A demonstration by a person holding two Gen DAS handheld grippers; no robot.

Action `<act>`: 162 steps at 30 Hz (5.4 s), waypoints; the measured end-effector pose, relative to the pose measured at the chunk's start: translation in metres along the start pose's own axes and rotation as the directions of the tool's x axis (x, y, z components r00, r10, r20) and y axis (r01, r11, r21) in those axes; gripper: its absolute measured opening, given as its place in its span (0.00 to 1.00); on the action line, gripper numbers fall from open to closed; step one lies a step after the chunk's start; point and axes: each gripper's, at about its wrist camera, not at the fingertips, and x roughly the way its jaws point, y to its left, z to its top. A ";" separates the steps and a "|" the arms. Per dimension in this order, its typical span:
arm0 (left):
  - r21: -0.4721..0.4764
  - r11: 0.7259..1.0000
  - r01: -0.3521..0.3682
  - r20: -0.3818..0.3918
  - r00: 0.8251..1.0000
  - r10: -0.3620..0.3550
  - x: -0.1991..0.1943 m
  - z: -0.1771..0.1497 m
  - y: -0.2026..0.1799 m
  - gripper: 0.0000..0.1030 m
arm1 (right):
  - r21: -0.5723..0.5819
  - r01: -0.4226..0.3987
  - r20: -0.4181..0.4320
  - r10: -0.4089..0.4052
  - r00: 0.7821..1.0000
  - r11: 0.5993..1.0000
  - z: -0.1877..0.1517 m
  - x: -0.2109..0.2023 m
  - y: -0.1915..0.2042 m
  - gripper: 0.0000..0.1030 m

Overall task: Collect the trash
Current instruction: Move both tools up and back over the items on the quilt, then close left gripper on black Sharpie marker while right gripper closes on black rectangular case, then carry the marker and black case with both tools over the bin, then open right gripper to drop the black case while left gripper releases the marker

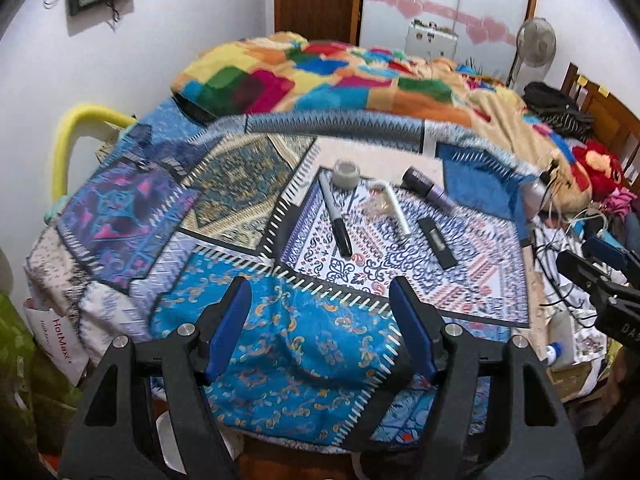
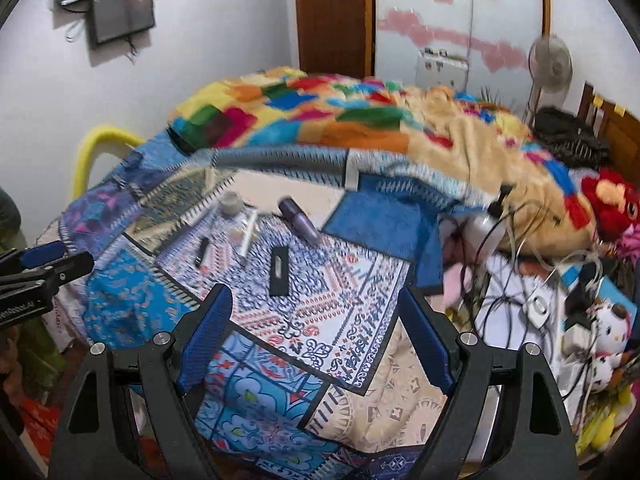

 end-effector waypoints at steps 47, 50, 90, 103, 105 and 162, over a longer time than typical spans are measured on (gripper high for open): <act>0.089 0.994 0.061 -0.023 0.998 -0.059 0.140 0.030 -0.019 0.11 | -0.025 -0.035 -0.113 0.032 0.993 0.999 0.004 0.131 0.040 0.22; 0.092 0.993 0.070 -0.022 0.997 -0.068 0.126 0.028 -0.020 0.11 | -0.023 -0.040 -0.100 0.038 0.994 0.999 0.007 0.119 0.041 0.22; -0.047 0.999 -0.019 0.268 0.963 0.031 -0.214 -0.048 0.065 0.11 | -0.154 -0.203 0.185 0.230 0.955 0.967 0.019 -0.139 0.137 0.22; -0.173 0.979 -0.103 0.238 0.961 0.143 -0.262 -0.120 0.139 0.11 | -0.260 -0.301 0.127 0.342 0.931 0.917 -0.022 -0.163 0.213 0.22; -0.196 0.974 -0.115 0.227 0.961 0.159 -0.263 -0.132 0.152 0.11 | -0.279 -0.315 0.107 0.355 0.929 0.907 -0.029 -0.162 0.226 0.22; -0.497 0.839 -0.221 -0.415 0.910 -0.006 -0.012 -0.283 0.313 0.11 | -0.311 -0.536 -0.695 0.197 0.691 0.785 -0.166 0.111 0.419 0.36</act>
